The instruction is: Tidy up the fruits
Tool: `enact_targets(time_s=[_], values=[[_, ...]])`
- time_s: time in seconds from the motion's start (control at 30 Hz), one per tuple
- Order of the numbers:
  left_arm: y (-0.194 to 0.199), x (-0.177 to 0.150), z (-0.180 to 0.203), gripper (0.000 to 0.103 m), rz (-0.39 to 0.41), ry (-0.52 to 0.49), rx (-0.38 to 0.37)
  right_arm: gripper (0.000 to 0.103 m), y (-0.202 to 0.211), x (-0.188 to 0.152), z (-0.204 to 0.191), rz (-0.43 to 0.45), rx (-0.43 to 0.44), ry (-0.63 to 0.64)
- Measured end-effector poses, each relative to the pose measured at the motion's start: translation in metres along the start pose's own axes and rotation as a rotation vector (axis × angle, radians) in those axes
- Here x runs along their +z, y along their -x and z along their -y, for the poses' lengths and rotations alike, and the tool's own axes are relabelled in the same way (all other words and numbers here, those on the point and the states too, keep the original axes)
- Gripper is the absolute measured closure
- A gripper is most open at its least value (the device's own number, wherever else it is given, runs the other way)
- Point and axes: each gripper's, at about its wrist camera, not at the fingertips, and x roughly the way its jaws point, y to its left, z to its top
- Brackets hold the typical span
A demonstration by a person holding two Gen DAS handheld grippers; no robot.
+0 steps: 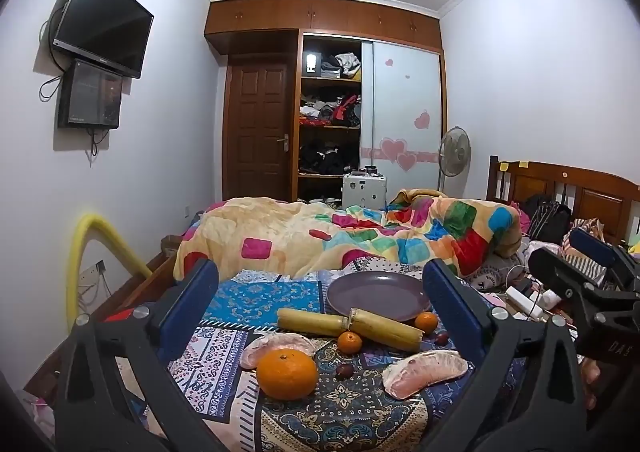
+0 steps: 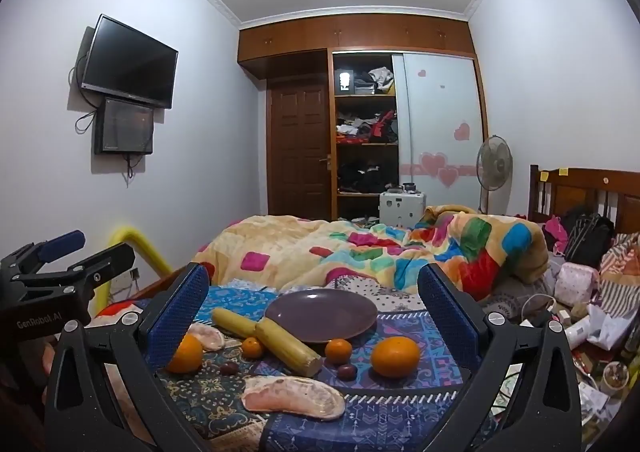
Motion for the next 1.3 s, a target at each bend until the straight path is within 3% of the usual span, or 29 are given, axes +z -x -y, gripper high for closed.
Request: enact_targets(time_s=[1.3], values=[[-0.002, -0.002, -0.01, 0.0, 0.009, 0.022, 0.001, 0.0, 0.001, 0.002, 0.0, -0.001, 0.0, -0.004]])
